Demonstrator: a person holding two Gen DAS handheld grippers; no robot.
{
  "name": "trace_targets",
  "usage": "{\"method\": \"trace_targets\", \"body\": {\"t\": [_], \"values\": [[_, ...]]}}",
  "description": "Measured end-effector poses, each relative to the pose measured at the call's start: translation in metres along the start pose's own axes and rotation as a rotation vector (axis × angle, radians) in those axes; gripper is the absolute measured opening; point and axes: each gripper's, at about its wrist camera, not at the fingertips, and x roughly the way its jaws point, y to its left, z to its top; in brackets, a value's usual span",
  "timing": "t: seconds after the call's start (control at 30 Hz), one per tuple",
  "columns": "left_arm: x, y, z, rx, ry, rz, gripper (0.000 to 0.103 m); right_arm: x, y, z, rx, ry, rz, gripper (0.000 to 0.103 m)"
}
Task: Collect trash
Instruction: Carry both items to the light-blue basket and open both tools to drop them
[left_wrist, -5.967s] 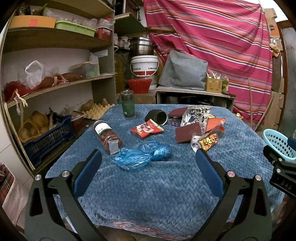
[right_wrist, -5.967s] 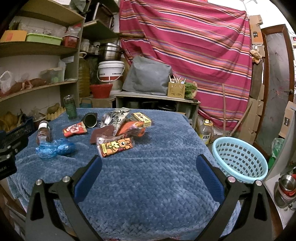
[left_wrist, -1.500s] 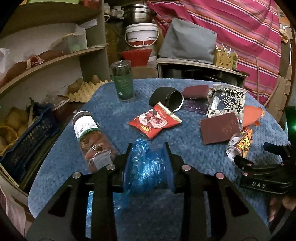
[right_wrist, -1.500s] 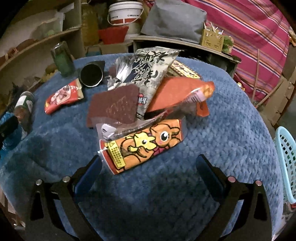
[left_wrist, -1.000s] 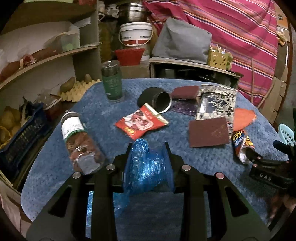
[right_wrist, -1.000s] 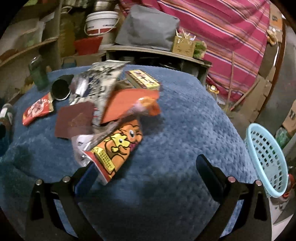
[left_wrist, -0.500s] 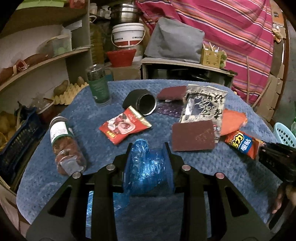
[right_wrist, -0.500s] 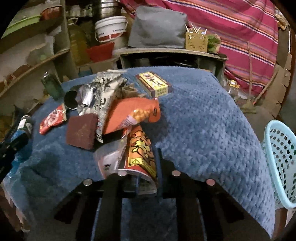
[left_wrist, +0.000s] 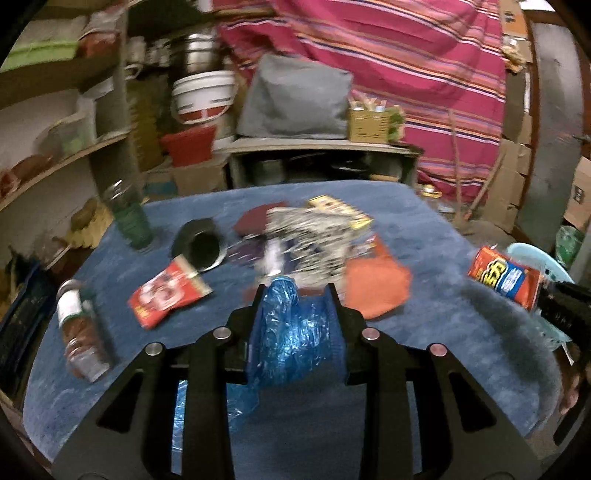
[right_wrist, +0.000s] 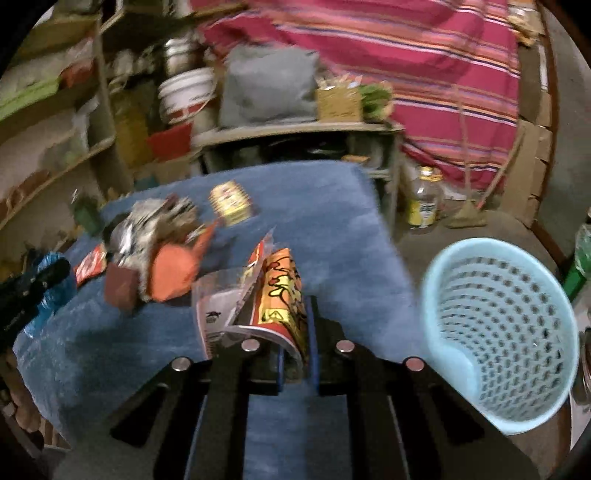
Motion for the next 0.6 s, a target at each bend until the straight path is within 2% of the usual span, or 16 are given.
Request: {"method": "trace_targets", "body": {"t": [0.07,0.2,0.3,0.5,0.6], "values": [[0.000,-0.024,0.007,0.028,-0.020,-0.022,0.029,-0.011,-0.022,0.005,0.027,-0.026,-0.027,0.010],[0.002,-0.071,0.021,0.044,-0.043,-0.111,0.029,-0.032,-0.072,0.011,0.079,-0.065,-0.099,0.010],[0.007,-0.120,0.028,0.094,-0.060,-0.171,0.029,-0.044,-0.110,0.011,0.107,-0.082,-0.157,0.010],[0.017,-0.193,0.035,0.139,-0.065,-0.276,0.029,-0.050,-0.171,0.006,0.146,-0.075,-0.278,0.010],[0.019,-0.225,0.040,0.161,-0.071,-0.317,0.029,-0.047,-0.196,0.000,0.184,-0.060,-0.296,0.010]]}}
